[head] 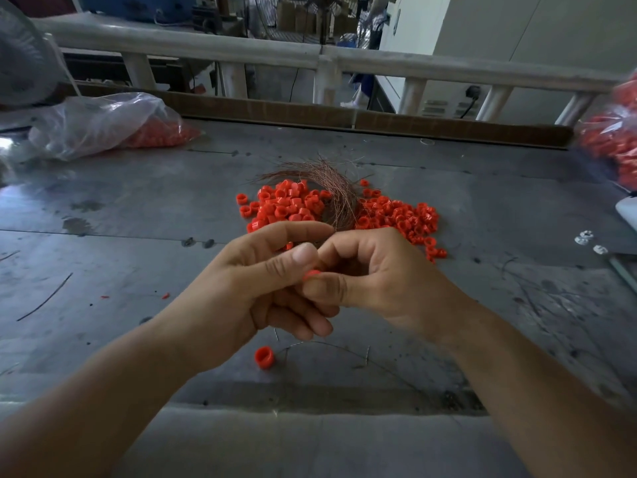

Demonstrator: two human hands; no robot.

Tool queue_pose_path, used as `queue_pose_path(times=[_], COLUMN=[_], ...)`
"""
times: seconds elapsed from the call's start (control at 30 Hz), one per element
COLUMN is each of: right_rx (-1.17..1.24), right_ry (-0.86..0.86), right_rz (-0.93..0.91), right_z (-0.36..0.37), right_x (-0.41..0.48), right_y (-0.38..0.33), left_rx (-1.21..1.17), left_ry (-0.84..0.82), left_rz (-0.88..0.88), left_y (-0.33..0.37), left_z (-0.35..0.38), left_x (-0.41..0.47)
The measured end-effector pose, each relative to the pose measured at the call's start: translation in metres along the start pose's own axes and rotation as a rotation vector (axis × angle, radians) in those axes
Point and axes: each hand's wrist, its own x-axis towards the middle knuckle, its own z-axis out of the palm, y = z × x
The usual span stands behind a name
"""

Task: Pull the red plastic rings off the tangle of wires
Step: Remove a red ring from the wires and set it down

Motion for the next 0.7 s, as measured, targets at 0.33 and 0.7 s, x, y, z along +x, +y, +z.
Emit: queue_pose_path(times=[0.33,0.7], right_rx=[0.065,0.069], right_ry=[0.073,0.059], right_rz=[0.14,0.16], right_z=[-0.0054,-0.0067], right_x=[0.0005,-0.0011], right_y=[-0.0064,-0.0072], left_rx=[-0.16,-0.26], left_ry=[0.188,0.251], left_rz=[0.123,0.174], left_y=[0.001,0.0047], left_z=[-0.0007,-0.0013], left_x=[0.0051,0.0057])
